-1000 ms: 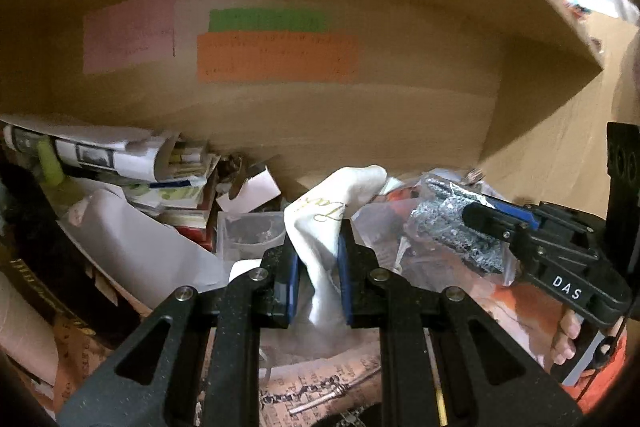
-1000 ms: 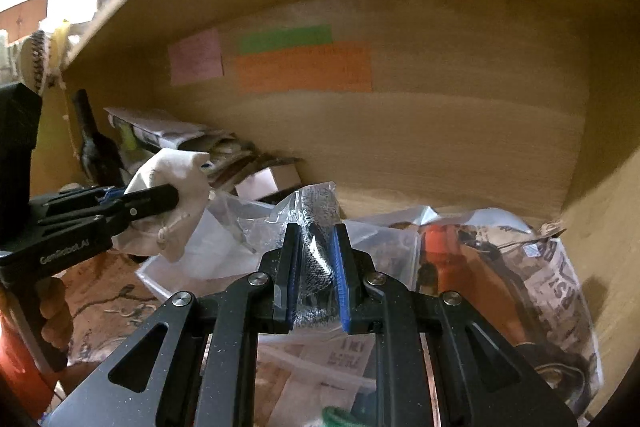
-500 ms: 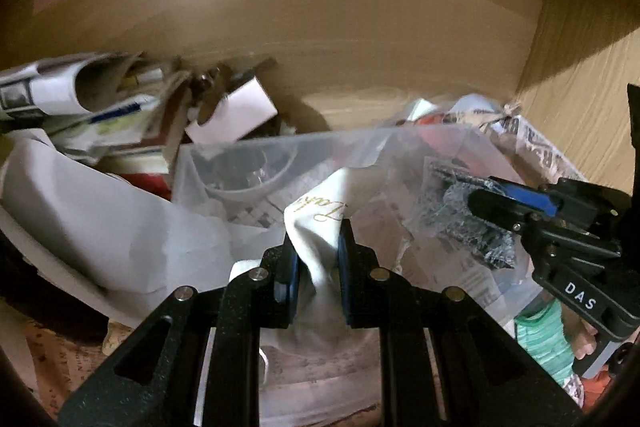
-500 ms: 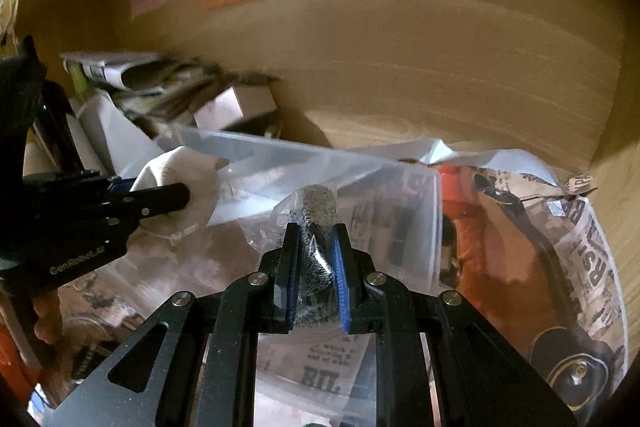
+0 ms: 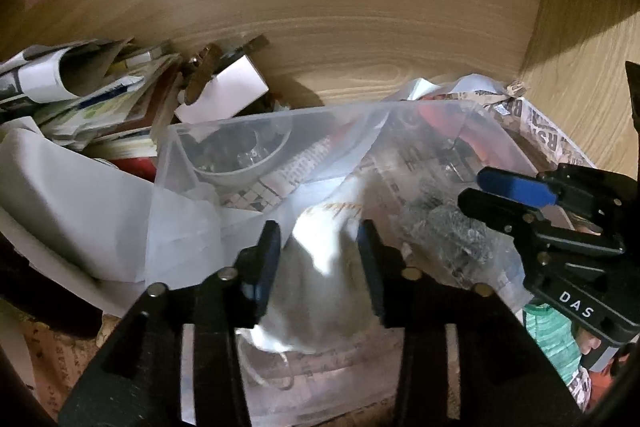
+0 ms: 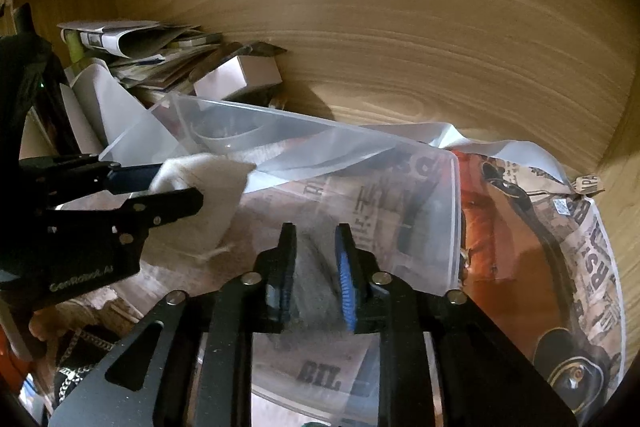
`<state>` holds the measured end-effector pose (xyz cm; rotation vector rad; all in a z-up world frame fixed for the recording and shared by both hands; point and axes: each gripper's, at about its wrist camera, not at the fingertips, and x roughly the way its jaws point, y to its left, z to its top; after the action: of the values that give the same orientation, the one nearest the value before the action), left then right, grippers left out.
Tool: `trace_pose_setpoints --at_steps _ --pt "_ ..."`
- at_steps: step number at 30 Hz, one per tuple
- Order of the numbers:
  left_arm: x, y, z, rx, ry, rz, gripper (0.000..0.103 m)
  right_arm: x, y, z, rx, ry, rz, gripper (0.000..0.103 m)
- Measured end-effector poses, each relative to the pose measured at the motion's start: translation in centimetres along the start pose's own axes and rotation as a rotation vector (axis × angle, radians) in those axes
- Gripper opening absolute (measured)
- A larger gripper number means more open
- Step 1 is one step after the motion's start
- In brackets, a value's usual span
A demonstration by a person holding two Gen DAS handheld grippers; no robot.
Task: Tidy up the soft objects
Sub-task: 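Lower both held items into the clear plastic box and open both tools, then grasp the black chain-patterned cap with the left tool while the right tool grasps the yellow sponge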
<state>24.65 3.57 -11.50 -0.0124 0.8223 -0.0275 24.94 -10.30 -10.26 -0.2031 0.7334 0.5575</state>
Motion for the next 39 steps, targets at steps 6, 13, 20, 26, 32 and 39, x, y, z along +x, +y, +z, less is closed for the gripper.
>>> trace_pose_setpoints --at_steps 6,13,20,26,32,39 --pt "-2.3 0.2 0.1 -0.010 -0.042 -0.012 0.046 -2.1 0.1 0.4 0.001 -0.065 -0.017 0.044" --pt "-8.3 0.3 0.1 -0.021 -0.185 -0.024 0.066 -6.7 0.5 0.7 -0.013 -0.178 -0.028 0.059" --pt "-13.9 0.3 -1.4 -0.022 -0.303 -0.043 0.086 -11.9 1.3 -0.2 -0.024 -0.291 -0.018 0.068" --pt "-15.9 -0.2 -3.8 -0.010 -0.317 -0.043 0.095 -14.1 3.0 -1.9 -0.052 -0.339 -0.031 0.075" --pt "-15.5 0.0 -7.0 -0.043 -0.237 -0.073 0.096 -13.9 4.5 -4.3 -0.057 -0.305 -0.004 0.076" --pt "-13.3 -0.5 -10.6 -0.053 -0.115 -0.097 0.096 -12.3 5.4 -7.5 -0.035 -0.213 0.023 0.076"
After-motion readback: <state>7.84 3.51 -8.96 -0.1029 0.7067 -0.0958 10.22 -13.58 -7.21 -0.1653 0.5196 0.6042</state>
